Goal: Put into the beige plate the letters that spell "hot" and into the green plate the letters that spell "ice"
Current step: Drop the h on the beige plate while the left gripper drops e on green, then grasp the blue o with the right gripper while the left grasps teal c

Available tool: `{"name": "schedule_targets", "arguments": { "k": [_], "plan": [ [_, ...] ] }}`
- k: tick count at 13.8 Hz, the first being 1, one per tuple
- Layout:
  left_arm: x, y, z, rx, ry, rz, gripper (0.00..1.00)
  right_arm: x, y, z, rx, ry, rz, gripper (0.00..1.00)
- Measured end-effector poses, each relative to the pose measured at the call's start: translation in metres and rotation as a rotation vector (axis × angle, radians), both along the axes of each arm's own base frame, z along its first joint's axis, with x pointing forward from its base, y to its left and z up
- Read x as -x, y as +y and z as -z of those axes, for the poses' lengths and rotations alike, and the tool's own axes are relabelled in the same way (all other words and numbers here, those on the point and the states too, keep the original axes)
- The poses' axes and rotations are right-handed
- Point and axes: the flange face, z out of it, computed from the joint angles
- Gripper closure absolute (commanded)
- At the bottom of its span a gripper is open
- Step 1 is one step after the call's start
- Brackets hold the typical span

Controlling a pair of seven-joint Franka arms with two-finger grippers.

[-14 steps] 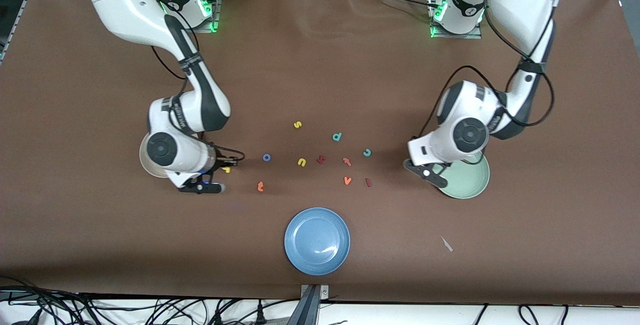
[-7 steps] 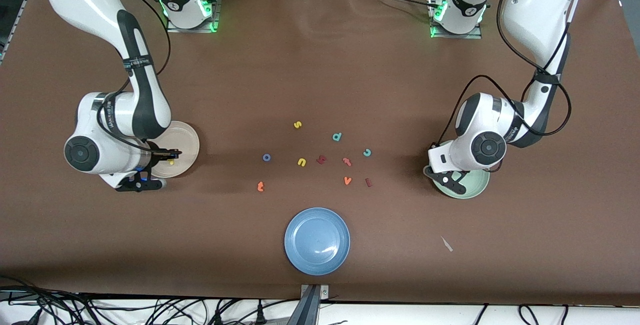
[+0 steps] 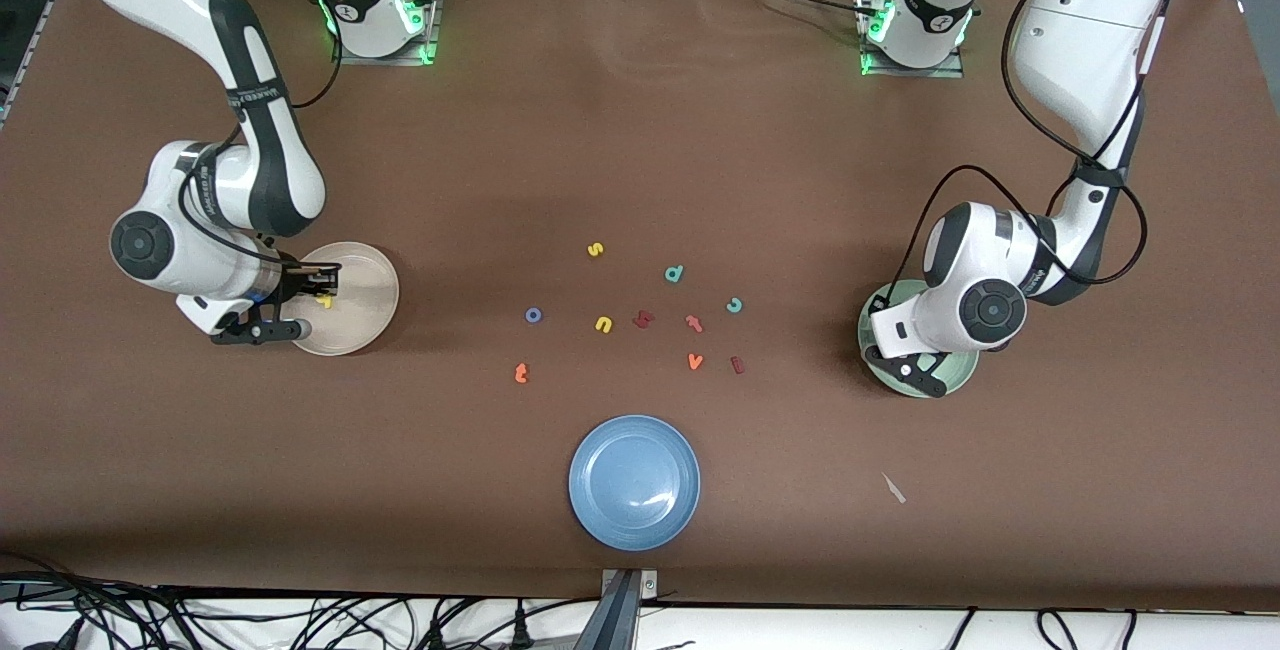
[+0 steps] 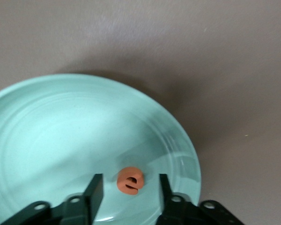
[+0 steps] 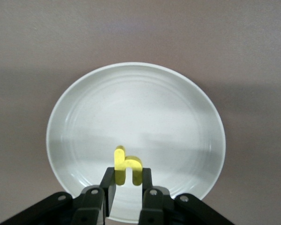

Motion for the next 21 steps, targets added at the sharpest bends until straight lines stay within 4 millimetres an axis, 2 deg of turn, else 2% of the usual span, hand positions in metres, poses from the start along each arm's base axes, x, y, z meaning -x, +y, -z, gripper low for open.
{"name": "schedule_targets", "arguments": {
  "k": [1, 3, 5, 8, 10, 13, 17, 20, 21],
  "plan": [
    [-0.001, -0.007, -0.008, 0.005, -0.007, 0.008, 0.0, 0.003, -0.001, 0.0, -0.009, -0.018, 0.011, 0.0],
    [0.002, -0.036, -0.029, 0.024, -0.022, 0.02, 0.0, 0.007, -0.001, 0.003, -0.012, -0.034, 0.017, 0.0],
    [0.008, -0.067, -0.042, 0.03, -0.036, -0.011, 0.0, 0.005, 0.006, -0.002, -0.015, -0.043, 0.006, 0.0],
    [0.018, -0.113, -0.05, 0.021, -0.055, -0.062, 0.0, -0.004, 0.032, -0.014, -0.034, -0.057, -0.031, 0.0],
    [0.026, -0.153, -0.056, 0.018, -0.075, -0.088, 0.0, -0.006, 0.062, -0.017, -0.051, -0.063, -0.025, 0.0],
    [0.04, -0.195, -0.036, 0.025, -0.08, -0.089, 0.0, -0.008, 0.119, -0.015, -0.066, -0.056, 0.067, 0.0],
    [0.046, -0.225, -0.002, 0.062, -0.109, -0.059, 0.0, -0.003, 0.186, 0.009, -0.069, -0.086, 0.191, 0.0],
    [0.052, -0.237, 0.004, 0.07, -0.113, -0.042, 0.01, 0.006, 0.236, 0.031, -0.061, -0.108, 0.273, 0.0],
    [0.053, -0.239, 0.005, 0.071, -0.114, -0.037, 0.06, 0.008, 0.254, 0.034, -0.062, -0.111, 0.289, 0.0]
  ]
}}
